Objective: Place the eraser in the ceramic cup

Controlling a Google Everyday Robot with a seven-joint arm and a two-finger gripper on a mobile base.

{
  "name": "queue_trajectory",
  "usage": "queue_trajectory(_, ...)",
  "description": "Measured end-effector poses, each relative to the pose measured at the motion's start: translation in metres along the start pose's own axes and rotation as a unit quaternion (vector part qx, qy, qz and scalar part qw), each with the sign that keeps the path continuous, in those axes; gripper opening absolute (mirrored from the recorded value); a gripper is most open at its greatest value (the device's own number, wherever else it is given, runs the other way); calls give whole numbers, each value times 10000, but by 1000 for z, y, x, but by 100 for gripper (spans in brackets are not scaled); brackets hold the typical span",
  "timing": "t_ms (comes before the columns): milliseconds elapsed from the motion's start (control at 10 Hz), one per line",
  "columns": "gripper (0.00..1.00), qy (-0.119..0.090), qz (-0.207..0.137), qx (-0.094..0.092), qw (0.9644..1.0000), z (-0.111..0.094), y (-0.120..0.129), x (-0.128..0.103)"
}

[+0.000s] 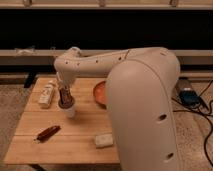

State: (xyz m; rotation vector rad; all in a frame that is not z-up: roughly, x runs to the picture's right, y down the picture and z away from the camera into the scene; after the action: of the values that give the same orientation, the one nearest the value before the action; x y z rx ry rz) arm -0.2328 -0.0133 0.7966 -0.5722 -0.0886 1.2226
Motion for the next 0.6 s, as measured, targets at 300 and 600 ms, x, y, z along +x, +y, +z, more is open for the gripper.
queue_trajectory(300,60,-33,-27,-16,10000,1,4,1)
queue_trajectory(600,60,-262,34,-37,9996,-16,-5,-5)
